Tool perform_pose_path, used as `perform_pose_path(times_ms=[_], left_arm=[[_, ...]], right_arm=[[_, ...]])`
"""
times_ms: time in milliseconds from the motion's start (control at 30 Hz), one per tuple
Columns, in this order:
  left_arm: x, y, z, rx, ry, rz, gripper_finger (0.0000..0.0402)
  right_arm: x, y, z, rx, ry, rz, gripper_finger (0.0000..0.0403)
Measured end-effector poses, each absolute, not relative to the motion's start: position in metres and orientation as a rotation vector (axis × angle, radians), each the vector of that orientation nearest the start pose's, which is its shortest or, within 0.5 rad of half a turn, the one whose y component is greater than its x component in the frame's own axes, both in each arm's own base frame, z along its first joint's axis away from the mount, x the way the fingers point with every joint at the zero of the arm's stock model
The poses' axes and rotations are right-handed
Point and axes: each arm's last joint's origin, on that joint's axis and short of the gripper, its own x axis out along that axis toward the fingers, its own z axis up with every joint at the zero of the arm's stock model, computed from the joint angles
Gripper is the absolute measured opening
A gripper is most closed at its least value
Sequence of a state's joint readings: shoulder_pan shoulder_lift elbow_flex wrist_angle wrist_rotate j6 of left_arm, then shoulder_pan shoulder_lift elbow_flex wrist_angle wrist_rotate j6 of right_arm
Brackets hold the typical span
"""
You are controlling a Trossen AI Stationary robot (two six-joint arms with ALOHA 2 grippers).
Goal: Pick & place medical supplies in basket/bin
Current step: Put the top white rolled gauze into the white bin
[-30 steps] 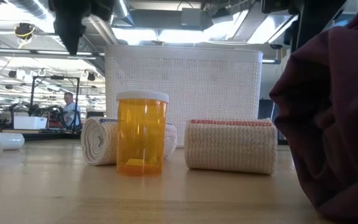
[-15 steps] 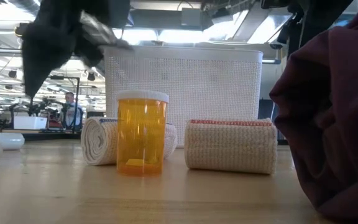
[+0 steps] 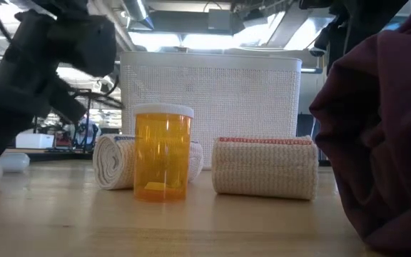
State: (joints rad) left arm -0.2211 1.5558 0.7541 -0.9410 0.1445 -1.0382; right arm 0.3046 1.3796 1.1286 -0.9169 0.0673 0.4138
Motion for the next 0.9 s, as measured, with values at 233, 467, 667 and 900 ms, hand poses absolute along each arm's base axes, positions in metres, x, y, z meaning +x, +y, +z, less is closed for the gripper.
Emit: perform_pose_path(times_ms=[233, 467, 667, 900], left_arm=[[0.204, -0.05, 0.138, -0.63, 1.728, 0.627, 0.0124], [0.212, -0.053, 0.181, -0.606, 1.716, 0.419, 0.0038], [0.192, -0.042, 0.274, -0.629, 1.619, 0.352, 0.0034], [0.183, -0.009, 0.39, -0.528, 0.912, 0.328, 0.0056]], right_arm=[[0.249, 0.076, 0.271, 0.145, 1.167, -0.03, 0.0241], [0.249, 0.076, 0.271, 0.163, 1.167, -0.044, 0.0241], [0.249, 0.076, 0.271, 0.169, 1.166, -0.048, 0.0241], [0.249, 0.076, 0.271, 0.167, 1.166, -0.046, 0.0241]])
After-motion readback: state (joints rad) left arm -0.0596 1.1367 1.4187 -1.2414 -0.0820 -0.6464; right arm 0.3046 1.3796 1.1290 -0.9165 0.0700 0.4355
